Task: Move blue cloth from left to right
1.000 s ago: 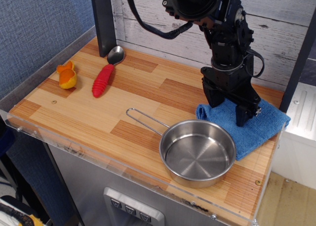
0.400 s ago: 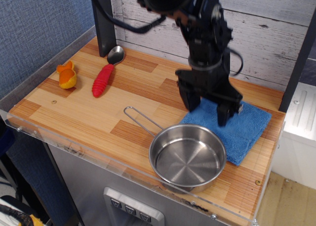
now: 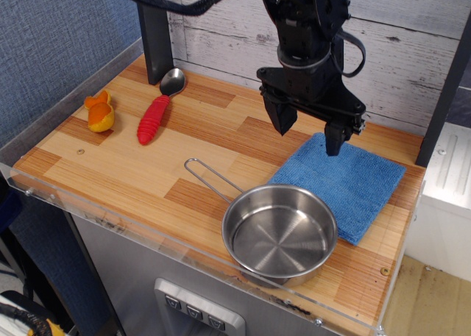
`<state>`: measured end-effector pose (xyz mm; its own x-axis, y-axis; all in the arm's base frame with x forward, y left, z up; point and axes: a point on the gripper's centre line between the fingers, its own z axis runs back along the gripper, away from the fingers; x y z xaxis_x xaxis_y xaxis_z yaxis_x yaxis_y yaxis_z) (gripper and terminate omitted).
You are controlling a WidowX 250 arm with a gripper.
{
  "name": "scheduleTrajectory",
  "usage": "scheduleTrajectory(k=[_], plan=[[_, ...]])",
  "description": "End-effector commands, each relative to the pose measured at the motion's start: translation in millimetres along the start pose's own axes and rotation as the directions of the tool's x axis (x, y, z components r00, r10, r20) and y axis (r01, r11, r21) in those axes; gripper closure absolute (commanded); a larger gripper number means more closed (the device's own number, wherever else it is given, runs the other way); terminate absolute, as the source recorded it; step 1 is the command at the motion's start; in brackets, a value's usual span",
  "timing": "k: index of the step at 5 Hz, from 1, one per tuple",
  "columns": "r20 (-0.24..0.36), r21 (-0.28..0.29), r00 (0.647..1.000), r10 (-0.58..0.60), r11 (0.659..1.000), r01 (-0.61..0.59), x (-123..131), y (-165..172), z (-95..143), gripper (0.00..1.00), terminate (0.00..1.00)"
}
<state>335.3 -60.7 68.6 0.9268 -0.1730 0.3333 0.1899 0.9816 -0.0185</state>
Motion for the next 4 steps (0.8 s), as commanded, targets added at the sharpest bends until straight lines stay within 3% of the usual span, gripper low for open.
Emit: scheduleTrajectory(k=[1, 3, 4], plan=[[0.127, -0.008, 0.99, 0.053, 0.999, -0.052, 9.7, 3.1, 58.3, 0.0, 0.0], [0.127, -0.008, 0.99, 0.053, 0.999, -0.052, 9.7, 3.1, 58.3, 0.0, 0.0], [0.127, -0.008, 0.99, 0.053, 0.999, -0.052, 9.7, 3.1, 58.3, 0.0, 1.0]])
